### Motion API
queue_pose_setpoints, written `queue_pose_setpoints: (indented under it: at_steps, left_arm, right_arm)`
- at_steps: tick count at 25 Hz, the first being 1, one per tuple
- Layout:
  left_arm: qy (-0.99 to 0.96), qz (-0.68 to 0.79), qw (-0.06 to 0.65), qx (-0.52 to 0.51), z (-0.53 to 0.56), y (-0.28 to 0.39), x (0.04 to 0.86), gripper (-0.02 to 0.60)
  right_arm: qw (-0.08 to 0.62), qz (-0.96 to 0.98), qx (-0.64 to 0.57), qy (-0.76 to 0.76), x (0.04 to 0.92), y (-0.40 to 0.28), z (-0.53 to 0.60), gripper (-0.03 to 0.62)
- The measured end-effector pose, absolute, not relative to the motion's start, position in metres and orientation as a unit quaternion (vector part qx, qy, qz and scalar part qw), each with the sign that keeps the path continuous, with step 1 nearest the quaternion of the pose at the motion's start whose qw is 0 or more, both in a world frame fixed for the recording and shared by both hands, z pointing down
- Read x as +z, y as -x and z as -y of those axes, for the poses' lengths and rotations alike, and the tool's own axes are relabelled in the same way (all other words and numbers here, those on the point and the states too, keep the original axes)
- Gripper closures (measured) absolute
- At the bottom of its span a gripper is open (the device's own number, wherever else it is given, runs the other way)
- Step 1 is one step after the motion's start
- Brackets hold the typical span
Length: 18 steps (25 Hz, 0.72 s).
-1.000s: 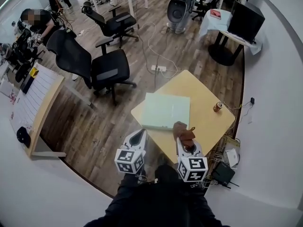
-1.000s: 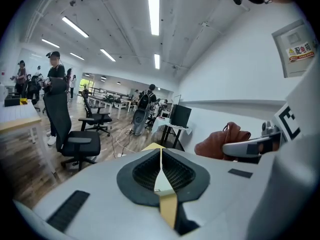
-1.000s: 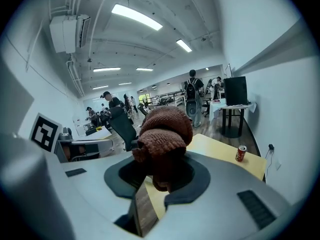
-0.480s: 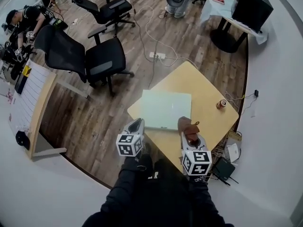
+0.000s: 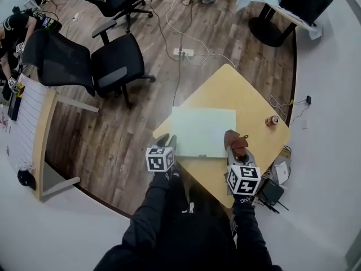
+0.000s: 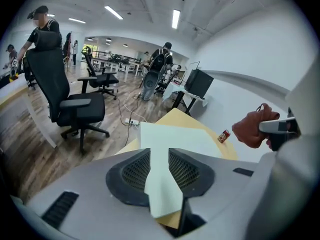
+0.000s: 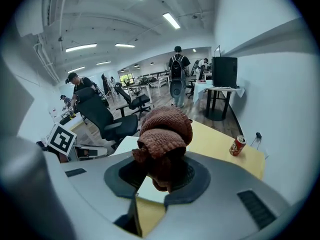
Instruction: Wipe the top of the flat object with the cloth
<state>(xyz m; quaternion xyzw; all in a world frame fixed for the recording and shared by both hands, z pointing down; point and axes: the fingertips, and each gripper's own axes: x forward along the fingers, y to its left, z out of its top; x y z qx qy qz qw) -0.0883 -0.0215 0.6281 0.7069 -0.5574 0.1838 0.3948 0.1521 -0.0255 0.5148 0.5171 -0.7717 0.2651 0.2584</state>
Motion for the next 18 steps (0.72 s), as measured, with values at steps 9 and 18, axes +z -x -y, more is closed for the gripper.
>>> queue_pose_setpoints:
  at_steps: [9,18]
  left_arm:
    - [-0.71,0.529,0.415,0.211,0.065,0.095,0.681,0.433]
    - [-0.702,0.513,0.434,0.235,0.069,0.09,0.701,0.44]
  right_arm:
    - [0.243,0.761,0.262,-0.542,0.569,-0.161,0.121,0.479]
    - [0.254,0.744,0.292,-0.545,0.629,-0.174,0.174,0.479]
